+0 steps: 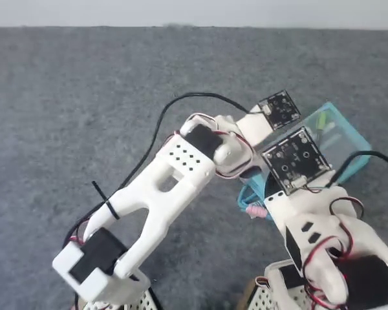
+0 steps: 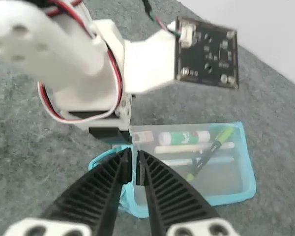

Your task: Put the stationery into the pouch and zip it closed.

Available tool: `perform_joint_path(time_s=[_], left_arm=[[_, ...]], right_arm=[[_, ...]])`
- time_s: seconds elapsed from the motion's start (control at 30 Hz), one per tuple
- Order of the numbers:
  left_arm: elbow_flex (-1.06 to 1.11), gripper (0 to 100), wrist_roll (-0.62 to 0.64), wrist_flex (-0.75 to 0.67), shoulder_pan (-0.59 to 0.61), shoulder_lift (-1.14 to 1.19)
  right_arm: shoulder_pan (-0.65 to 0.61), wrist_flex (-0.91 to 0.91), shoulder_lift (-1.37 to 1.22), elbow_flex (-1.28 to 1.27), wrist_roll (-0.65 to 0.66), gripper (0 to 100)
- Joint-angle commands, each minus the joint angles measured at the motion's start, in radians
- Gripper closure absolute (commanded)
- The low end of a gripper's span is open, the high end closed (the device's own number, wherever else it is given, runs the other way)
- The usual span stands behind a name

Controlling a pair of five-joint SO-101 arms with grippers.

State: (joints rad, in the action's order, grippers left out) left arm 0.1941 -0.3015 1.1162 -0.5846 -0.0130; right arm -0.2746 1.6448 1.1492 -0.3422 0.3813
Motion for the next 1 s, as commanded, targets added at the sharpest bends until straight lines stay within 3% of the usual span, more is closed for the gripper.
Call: perform_joint_path(time_s=[0.0,0.1,0.3,0.4,0.57,0.77,0.97], left_arm=[[-0.002,73,-0.012,-0.023,0.012,-0.057],[0.039,73,-0.012,-0.023,0.051,-0.084],[0.168,73,-0.011,-0.087,0.112,-0.058],[0.239,73,0.017,-0.137,0.1,-0.061],[0.228,73,0.187,-0.16,0.152,-0.061],[0.214,73,0.181,-0.167,0.186,-0.051],[0.214,73,0.137,-0.221,0.189,-0.014]], right_arm=[[-0.005,0.004,0.007,-0.02,0.014,99.1],[0.019,-0.001,-0.005,-0.106,0.046,99.1],[0.222,-0.088,-0.005,-0.322,0.109,99.1],[0.213,-0.079,-0.005,-0.384,0.138,99.1],[0.186,-0.041,-0.087,-0.407,0.106,99.0],[0.182,-0.108,-0.383,-0.394,0.101,99.1],[0.297,-0.173,-0.46,-0.399,0.072,99.1]])
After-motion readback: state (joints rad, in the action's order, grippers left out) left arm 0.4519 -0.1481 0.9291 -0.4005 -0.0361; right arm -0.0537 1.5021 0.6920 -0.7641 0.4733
